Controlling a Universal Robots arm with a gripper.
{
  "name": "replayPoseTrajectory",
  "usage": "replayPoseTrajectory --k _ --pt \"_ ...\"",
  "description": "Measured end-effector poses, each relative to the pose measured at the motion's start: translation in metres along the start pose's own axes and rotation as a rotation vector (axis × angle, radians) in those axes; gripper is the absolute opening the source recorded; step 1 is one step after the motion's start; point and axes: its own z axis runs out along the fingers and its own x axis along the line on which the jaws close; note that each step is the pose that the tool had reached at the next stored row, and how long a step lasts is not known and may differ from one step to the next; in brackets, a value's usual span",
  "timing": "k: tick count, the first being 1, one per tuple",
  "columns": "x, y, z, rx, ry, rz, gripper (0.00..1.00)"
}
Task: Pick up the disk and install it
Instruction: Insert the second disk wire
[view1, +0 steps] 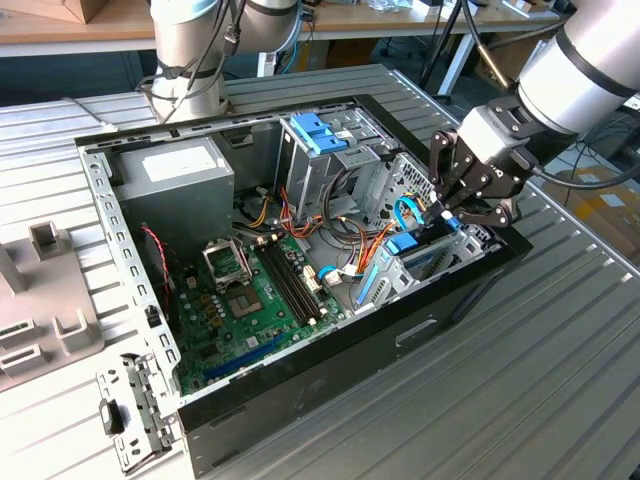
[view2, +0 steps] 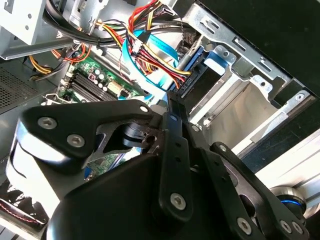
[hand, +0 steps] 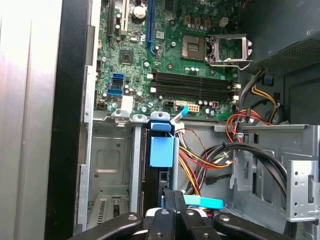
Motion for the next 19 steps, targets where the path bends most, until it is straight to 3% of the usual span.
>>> replayPoseTrajectory --k 3,9,19 --pt "0.0011 -0.0026 0.0042 -0.0059 -0.0004 0.001 0.11" --pt "0.0026 -0.0042 0.0093 -0.009 -0.0004 0.002 0.11" --pt "0.0007 -0.0075 -0.0011 -0.0089 -0.0017 0.002 0.11"
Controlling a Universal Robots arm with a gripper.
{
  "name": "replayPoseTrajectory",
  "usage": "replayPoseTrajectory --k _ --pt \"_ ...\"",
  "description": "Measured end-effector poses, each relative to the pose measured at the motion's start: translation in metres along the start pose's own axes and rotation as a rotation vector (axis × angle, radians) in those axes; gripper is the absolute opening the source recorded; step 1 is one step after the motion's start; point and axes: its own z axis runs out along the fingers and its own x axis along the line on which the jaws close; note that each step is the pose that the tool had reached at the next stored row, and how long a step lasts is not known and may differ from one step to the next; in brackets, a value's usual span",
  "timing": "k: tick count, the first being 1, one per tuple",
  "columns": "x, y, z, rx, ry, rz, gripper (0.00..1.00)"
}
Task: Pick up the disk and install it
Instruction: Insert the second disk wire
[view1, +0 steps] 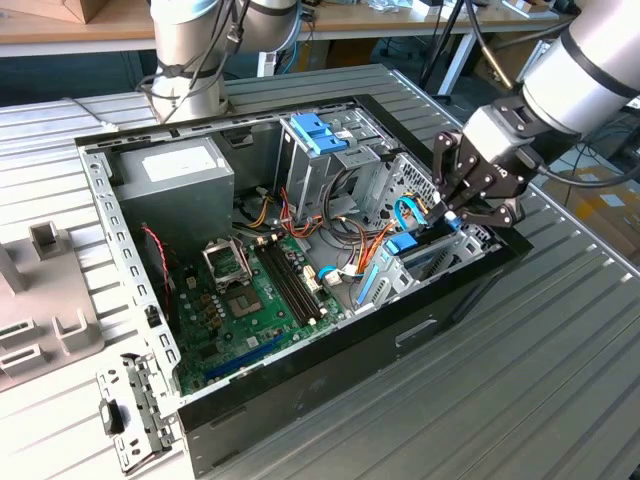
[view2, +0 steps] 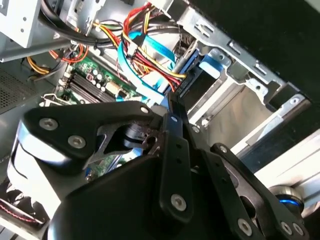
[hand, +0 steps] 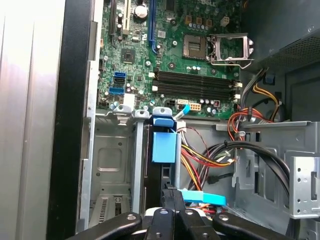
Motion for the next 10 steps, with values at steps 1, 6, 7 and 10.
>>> replayPoseTrajectory --k 1,6,7,10 --pt "-0.0002 -0.0014 -0.001 -0.0001 -0.0003 0.0 0.11" --pt "-0.0014 -0.0128 -0.0102 -0.0014 -0.0035 0.0 0.11" --pt "-0.0016 -0.0142 -0.0113 -0.0018 -0.0037 0.0 0.11" --pt "-0.002 -0.0181 -0.0145 -0.0029 -0.0039 0.0 0.11"
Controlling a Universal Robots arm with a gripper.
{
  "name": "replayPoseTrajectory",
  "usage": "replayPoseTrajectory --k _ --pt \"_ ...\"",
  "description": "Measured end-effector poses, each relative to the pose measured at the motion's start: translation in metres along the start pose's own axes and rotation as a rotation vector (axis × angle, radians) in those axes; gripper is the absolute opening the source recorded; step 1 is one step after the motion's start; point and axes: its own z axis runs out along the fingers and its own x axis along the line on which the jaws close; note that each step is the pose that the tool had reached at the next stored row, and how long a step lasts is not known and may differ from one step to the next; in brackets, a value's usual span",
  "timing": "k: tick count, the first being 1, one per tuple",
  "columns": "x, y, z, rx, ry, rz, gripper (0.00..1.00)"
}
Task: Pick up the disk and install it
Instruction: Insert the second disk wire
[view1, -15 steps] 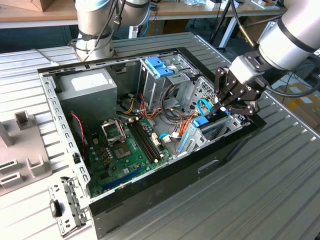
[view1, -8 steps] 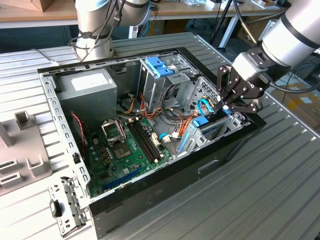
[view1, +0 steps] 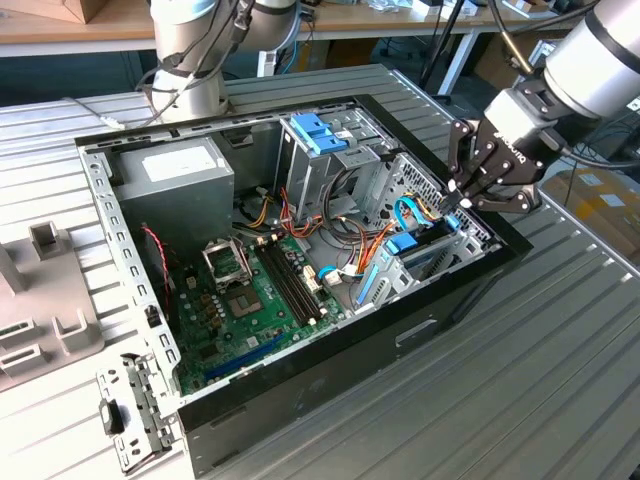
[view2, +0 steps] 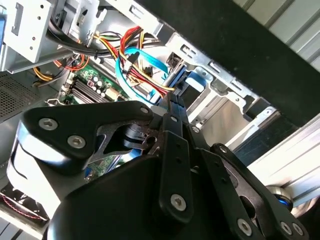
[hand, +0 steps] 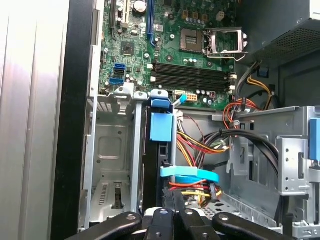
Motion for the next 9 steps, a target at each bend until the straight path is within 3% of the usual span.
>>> replayPoseTrajectory --k 9 --pt "-0.0002 -0.0024 -0.0017 -0.0005 -0.0008 0.0 0.11"
